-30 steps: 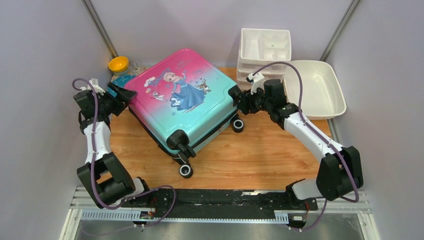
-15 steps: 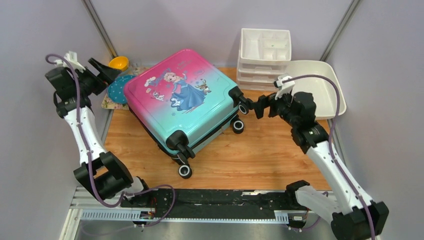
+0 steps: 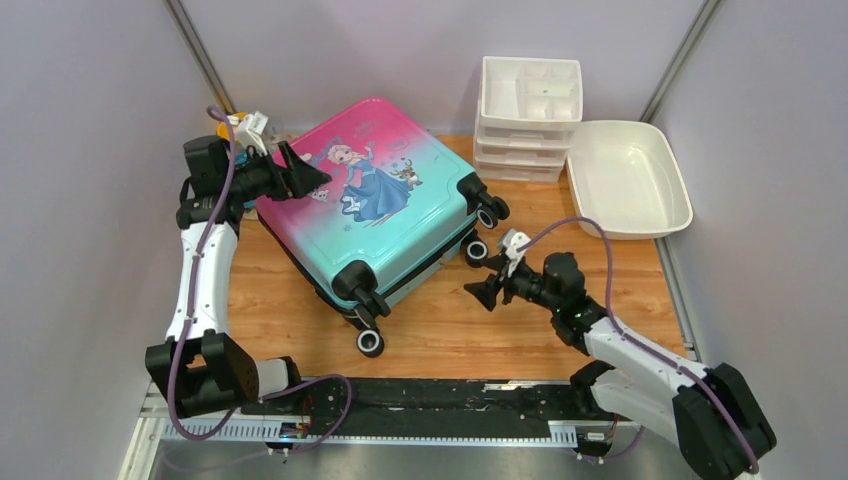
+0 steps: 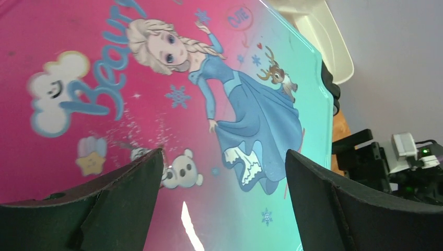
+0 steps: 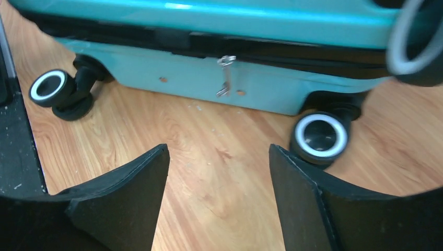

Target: Open, take out, and arrange the luggage

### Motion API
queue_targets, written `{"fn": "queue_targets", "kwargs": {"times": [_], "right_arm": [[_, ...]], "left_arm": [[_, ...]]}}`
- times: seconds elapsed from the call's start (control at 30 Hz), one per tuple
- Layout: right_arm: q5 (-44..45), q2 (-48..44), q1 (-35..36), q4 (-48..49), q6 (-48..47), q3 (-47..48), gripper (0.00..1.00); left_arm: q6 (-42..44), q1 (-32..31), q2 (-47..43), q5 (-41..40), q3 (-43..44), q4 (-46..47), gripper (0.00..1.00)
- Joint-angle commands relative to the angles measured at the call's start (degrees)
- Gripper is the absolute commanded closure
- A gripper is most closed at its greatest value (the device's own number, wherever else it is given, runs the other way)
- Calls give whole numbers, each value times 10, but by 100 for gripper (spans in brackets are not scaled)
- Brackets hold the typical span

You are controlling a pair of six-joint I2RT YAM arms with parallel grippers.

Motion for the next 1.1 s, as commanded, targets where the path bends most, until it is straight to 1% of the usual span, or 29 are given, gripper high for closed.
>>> {"fn": "queue_targets", "kwargs": {"times": [0.0,0.1,0.2,0.23,0.3,0.37,0.5,0.6,0.8,1.07], "right_arm": [[73,68,72,279,-20,-44,28],[107,113,105,322,-19,-42,34],[128,138,124,347,-28,-42,45],[135,145,128,353,-31,-41,54],[149,171,132,365,-33,-35,58],[160,191,135,368,-30,-21,58],[139,242,135,397,-32,-3,59],[144,271,136,399,-30,19,58],[158,316,137,394,-26,51,59],[150,361,137,404,-11,59,60]], "left_arm": [[61,-46,-3,17,5,-3,7],[73,-65,-2,18,-7,-9,7],[91,-74,0,7,-13,-20,8],[98,-76,0,3,-14,-23,8],[109,-80,-1,3,-17,-26,9],[117,-86,2,-5,-14,-33,9],[129,-87,8,-10,-7,-44,9],[127,-87,7,-16,-7,-44,9],[113,-88,2,-14,-17,-46,9],[113,-88,13,-17,-14,-47,9]]}}
